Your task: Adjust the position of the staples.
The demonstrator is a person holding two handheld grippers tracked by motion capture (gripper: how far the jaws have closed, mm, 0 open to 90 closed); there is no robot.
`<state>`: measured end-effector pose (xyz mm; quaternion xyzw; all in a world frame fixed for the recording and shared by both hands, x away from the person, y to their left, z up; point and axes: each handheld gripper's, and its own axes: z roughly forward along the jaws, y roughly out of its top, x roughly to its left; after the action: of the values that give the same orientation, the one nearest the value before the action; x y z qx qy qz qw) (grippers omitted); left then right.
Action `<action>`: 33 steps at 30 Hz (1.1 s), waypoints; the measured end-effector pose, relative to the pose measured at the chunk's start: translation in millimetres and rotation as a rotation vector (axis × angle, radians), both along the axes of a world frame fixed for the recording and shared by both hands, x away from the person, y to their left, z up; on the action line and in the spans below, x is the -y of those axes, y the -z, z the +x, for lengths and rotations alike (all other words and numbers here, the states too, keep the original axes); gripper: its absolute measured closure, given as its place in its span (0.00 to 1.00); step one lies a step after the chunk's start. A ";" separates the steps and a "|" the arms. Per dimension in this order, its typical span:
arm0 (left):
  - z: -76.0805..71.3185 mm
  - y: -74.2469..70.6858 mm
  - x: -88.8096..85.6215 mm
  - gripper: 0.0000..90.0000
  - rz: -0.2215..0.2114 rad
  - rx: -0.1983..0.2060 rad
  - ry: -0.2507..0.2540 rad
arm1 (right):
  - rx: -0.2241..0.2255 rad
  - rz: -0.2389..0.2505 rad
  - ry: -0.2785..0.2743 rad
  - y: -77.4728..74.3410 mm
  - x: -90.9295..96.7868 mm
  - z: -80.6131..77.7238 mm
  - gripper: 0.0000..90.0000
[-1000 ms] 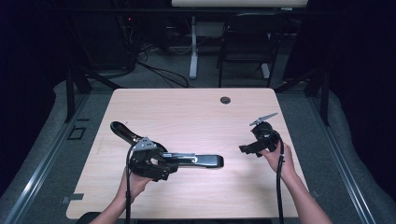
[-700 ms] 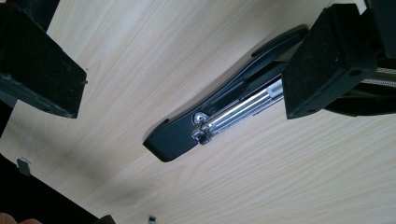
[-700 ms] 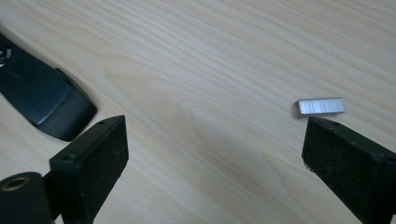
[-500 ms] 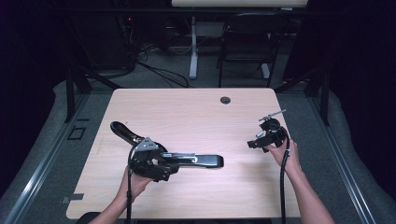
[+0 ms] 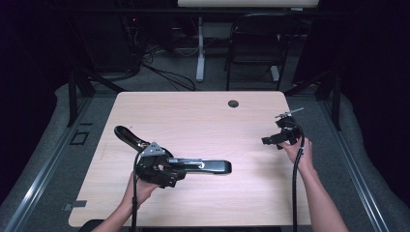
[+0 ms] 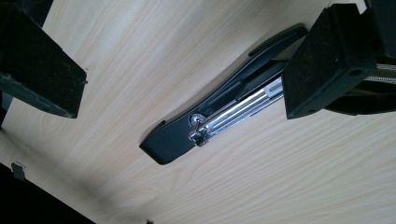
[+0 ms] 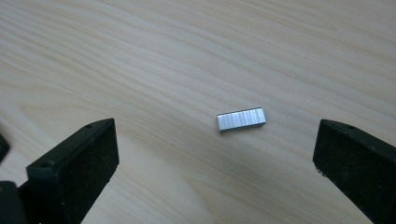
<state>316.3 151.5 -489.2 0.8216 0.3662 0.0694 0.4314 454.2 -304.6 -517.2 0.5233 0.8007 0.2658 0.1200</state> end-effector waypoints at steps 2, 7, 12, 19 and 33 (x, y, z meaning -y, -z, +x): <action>0.3 -0.1 -0.6 0.00 0.000 0.002 0.000 | 0.008 -0.027 -0.009 3.3 -0.5 5.6 0.03; 0.4 0.2 -0.4 0.00 0.002 -0.001 0.006 | 0.008 -0.036 -0.028 9.3 4.2 14.2 0.14; 0.8 0.8 0.5 0.00 0.004 -0.003 0.010 | -0.014 -0.056 -0.034 15.7 5.7 19.2 0.23; 0.1 0.1 0.3 0.00 0.007 0.004 0.009 | -0.028 -0.090 -0.036 25.3 0.0 25.9 0.38; 0.4 0.3 0.6 0.00 0.014 0.000 0.013 | -0.047 -0.086 0.001 28.2 0.5 28.3 0.47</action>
<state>316.7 150.9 -489.4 0.8269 0.3604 0.0691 0.4261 482.5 -305.1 -545.4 0.5243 0.8136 0.2185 0.1239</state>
